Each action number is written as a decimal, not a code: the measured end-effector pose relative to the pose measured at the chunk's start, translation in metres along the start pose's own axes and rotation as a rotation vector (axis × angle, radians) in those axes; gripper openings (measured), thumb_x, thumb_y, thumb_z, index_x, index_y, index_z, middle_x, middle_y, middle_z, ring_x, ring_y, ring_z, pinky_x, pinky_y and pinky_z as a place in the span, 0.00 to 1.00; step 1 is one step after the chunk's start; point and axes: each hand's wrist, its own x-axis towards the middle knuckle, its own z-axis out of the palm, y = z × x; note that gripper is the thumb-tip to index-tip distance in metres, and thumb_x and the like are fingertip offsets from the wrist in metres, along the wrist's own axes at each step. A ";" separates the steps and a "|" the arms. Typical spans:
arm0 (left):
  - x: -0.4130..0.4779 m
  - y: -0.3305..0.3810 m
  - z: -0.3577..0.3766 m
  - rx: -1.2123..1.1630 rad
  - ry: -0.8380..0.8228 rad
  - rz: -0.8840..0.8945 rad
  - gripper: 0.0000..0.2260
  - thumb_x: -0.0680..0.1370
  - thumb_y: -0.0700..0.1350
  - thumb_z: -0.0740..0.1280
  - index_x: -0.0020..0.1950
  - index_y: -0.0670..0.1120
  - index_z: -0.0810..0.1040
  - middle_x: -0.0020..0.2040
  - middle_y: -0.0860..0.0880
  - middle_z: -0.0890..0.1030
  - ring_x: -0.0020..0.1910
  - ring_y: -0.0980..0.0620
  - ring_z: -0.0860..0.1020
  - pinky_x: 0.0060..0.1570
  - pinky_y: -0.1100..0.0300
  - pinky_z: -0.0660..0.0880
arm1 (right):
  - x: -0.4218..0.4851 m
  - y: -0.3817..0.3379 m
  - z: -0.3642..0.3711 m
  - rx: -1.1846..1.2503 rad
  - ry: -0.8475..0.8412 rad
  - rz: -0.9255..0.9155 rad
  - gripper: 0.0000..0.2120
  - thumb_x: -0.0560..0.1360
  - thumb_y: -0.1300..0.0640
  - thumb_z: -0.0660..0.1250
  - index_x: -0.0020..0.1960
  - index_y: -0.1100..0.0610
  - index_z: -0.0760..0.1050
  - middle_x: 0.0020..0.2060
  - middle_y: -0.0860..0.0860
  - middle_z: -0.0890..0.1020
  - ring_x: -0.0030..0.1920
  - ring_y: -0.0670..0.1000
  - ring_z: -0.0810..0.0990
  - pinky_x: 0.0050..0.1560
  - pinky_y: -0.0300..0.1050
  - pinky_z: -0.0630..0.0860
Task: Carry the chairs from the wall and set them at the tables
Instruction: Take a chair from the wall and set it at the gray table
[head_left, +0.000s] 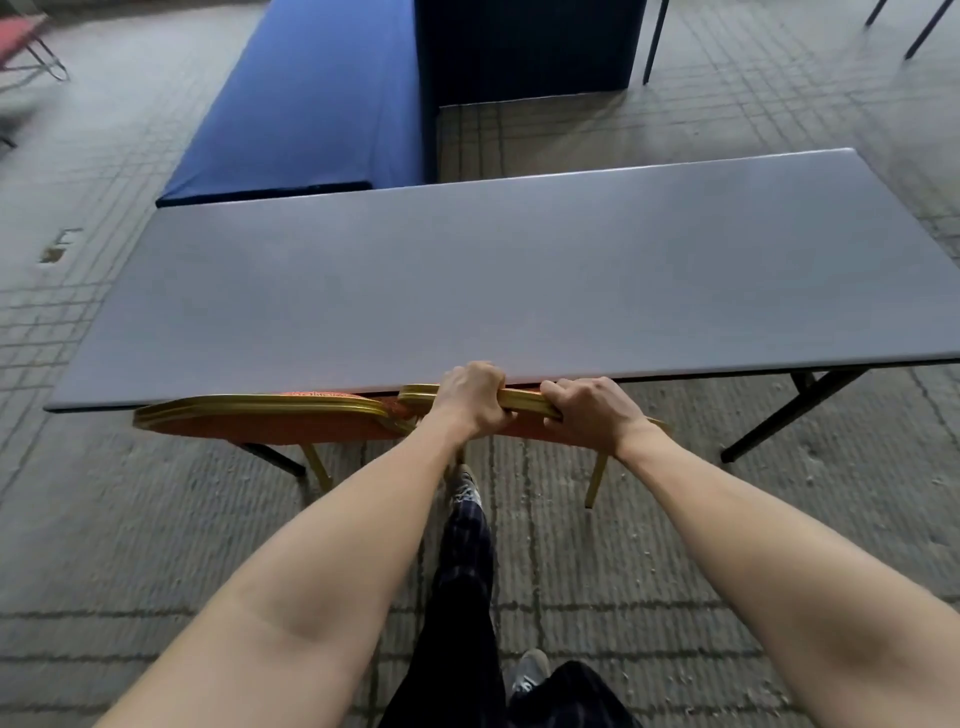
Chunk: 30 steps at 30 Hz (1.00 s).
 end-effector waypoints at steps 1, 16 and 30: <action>0.009 -0.003 0.000 -0.001 0.005 -0.005 0.12 0.69 0.55 0.72 0.44 0.47 0.80 0.48 0.47 0.81 0.48 0.43 0.80 0.47 0.54 0.72 | 0.009 0.008 0.000 -0.003 0.012 -0.011 0.13 0.73 0.50 0.71 0.50 0.58 0.74 0.42 0.55 0.82 0.42 0.60 0.83 0.37 0.50 0.76; 0.034 -0.021 0.038 -0.066 -0.113 0.263 0.15 0.70 0.62 0.64 0.38 0.50 0.74 0.41 0.52 0.73 0.45 0.48 0.72 0.45 0.52 0.69 | 0.009 0.032 0.029 0.077 0.000 0.038 0.13 0.71 0.46 0.65 0.41 0.56 0.74 0.41 0.55 0.77 0.40 0.57 0.75 0.40 0.54 0.77; 0.032 -0.020 0.046 -0.190 -0.088 -0.024 0.12 0.65 0.48 0.72 0.33 0.48 0.69 0.37 0.53 0.73 0.36 0.51 0.72 0.34 0.59 0.64 | 0.017 0.046 0.050 0.208 0.083 -0.143 0.11 0.71 0.50 0.72 0.40 0.56 0.75 0.37 0.51 0.81 0.36 0.55 0.82 0.35 0.47 0.79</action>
